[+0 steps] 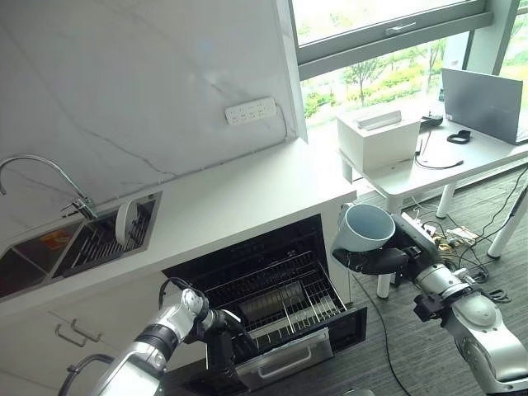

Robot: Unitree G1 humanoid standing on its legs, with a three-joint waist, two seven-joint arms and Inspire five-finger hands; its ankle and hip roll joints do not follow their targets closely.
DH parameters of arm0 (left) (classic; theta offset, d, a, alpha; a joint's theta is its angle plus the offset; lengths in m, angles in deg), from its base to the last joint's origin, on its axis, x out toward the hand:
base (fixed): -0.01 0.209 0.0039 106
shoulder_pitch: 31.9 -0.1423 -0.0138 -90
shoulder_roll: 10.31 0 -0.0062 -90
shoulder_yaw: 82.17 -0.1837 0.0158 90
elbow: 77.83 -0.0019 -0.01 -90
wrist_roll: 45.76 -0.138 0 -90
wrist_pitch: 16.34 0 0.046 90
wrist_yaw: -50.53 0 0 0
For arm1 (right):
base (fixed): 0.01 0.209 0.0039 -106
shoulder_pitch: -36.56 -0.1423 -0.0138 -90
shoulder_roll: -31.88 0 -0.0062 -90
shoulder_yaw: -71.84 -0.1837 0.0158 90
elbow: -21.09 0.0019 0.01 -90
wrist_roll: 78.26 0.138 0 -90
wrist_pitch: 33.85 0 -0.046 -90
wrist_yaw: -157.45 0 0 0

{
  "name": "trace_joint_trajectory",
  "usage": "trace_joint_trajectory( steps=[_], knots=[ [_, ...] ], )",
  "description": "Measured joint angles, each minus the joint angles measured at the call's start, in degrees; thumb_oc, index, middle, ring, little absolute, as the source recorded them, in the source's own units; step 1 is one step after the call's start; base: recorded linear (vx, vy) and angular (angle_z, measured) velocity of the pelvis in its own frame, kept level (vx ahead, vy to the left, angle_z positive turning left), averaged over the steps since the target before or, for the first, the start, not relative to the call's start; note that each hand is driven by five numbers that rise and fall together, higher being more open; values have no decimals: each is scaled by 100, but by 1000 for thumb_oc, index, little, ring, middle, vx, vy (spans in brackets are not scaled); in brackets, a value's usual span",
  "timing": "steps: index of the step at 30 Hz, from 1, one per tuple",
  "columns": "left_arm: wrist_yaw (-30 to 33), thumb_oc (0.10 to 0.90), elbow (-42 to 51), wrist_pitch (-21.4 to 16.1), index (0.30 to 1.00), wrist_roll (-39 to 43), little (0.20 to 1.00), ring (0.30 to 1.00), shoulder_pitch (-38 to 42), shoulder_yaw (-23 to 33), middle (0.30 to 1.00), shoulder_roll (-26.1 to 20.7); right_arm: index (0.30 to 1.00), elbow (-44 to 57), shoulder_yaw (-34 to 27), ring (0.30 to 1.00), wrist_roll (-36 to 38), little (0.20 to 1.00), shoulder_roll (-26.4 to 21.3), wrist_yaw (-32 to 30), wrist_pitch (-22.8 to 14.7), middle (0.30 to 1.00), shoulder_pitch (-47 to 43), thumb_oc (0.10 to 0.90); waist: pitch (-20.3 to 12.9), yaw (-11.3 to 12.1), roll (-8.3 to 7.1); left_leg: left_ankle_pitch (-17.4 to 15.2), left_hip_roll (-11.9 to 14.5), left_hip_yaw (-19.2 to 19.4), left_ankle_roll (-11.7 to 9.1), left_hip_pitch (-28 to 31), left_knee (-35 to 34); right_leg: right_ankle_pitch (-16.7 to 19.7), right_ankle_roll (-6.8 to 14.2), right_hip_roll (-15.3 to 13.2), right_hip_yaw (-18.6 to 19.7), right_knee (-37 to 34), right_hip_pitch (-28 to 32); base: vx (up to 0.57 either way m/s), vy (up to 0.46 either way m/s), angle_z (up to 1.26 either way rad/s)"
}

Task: Place the dishes in the dishwasher.

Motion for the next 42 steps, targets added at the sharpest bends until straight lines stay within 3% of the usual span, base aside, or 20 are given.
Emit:
trace_joint_trajectory(
  steps=[3, 5, 7, 10, 12, 14, 15, 17, 20, 24, 27, 29, 32, 40, 42],
  knots=[
    [-80, 800, 367, 46, 900, 23, 900, 900, -104, -2, 900, -26, 300, 0, 0, 300, -57, 300, 1, -8, 0, 300, 0, 400, 70, 1, 33, 6, -65, -60, 20, 6, -7, -9, -17, -57, -20, 73, 5, 7, -12, 13],
    [-50, 800, 732, 47, 900, 159, 900, 900, -168, 50, 900, -165, 300, 0, 0, 300, -208, 300, 4, -14, -1, 300, -5, 400, 311, 59, 32, 2, -80, -84, 24, 95, -3, -48, -81, -77, -63, 80, 109, -2, -23, 9],
    [321, 800, 1034, 98, 900, 392, 900, 900, -278, 235, 900, -246, 300, -1, 0, 300, -216, 300, 6, -69, -3, 300, -6, 400, 457, 152, 8, 6, -83, -86, 20, 94, 7, -54, -90, -76, -64, 115, 110, -5, -8, 3],
    [1312, 800, 1779, 393, 900, 1243, 900, 900, -934, 778, 900, -509, 300, -2, -76, 300, -217, 300, 17, -134, -22, 300, 10, 400, 815, 221, -167, 10, -103, -180, 16, 89, 48, -105, -158, -96, -128, 234, 111, -19, -11, 14],
    [1929, 800, 3234, 644, 900, 2450, 900, 900, -1830, 1974, 900, -701, 300, -44, -550, 300, -226, 300, 254, -134, -202, 300, 308, 400, 1168, 476, -480, 14, -96, -284, 10, 40, 115, -185, -186, -130, -227, 371, 78, 1, -16, 26],
    [2686, 800, 3715, 598, 900, 3331, 900, 900, -2409, 2812, 900, -691, 300, -260, -740, 300, -280, 300, 335, -138, -416, 300, 363, 400, 1179, 738, -527, -102, -104, -395, 28, -38, 217, -333, -173, -219, -315, 532, 91, 45, -31, 30],
    [3288, 800, 3709, 371, 900, 3963, 900, 900, -2692, 3366, 900, -419, 300, -262, -744, 300, -421, 300, 371, -185, -447, 300, 364, 400, 1182, 857, -539, -150, -92, -447, 8, -45, 296, -423, -175, -236, -347, 629, 112, 77, -43, 35],
    [3897, 800, 3754, 158, 900, 4596, 900, 900, -2797, 3799, 900, -14, 300, -266, -727, 300, -439, 300, 553, -232, -518, 300, 308, 400, 1172, 1088, -644, -176, -91, -639, 4, -187, 452, -554, -214, -280, -477, 804, 85, 62, -39, 40],
    [4521, 800, 4303, -32, 900, 5098, 900, 900, -2951, 3677, 900, 521, 300, -253, -632, 300, -465, 300, 781, -280, -522, 300, 191, 400, 1171, 1283, -854, -188, -71, -772, -10, -356, 567, -619, -268, -303, -568, 920, -35, -11, -38, 24],
    [4885, 800, 4816, -115, 900, 5334, 900, 900, -2938, 3223, 900, 563, 300, -233, -434, 300, -667, 300, 968, -478, -523, 300, -12, 400, 1184, 1264, -1067, -139, -58, -892, -13, -789, 732, -534, -355, -306, -626, 1004, -379, -120, -55, 7],
    [5155, 800, 5007, -360, 900, 5762, 900, 900, -2796, 3152, 900, 557, 300, -241, -216, 300, -676, 300, 971, -808, -522, 300, -12, 400, 1281, 1257, -1099, -52, -51, -999, -2, -1146, 816, -445, -387, -308, -696, 1005, -650, -160, -77, 10],
    [5365, 800, 5126, -697, 900, 5776, 900, 900, -2584, 3152, 900, 535, 300, -254, -93, 300, -702, 300, 971, -1003, -523, 300, -57, 400, 1597, 1335, -1117, 5, -32, -1039, 35, -1277, 793, -444, -355, -304, -712, 1004, -766, -125, -77, 11],
    [5495, 800, 5266, -884, 900, 5977, 900, 900, -2527, 3153, 900, 467, 300, -377, 8, 300, -885, 300, 970, -1171, -523, 300, -71, 400, 1828, 1390, -1125, 43, -8, -1099, -11, -1368, 796, -420, -355, -289, -741, 1037, -842, -53, -55, 6],
    [5509, 800, 5293, -1094, 900, 6198, 900, 900, -2443, 3153, 900, 442, 300, -797, 9, 300, -873, 300, 977, -1577, -523, 300, -121, 400, 1959, 1390, -1080, 104, 14, -1162, 27, -1440, 785, -408, -395, -270, -831, 1035, -855, -17, -15, 4],
    [5517, 800, 5375, -1194, 900, 6200, 900, 900, -2320, 3152, 900, 434, 300, -1380, 78, 300, -872, 300, 980, -1667, -525, 300, -409, 400, 1963, 1397, -1073, 136, 10, -1162, -22, -1426, 782, -404, -403, -273, -840, 1032, -843, 0, 0, 0]
  ],
)
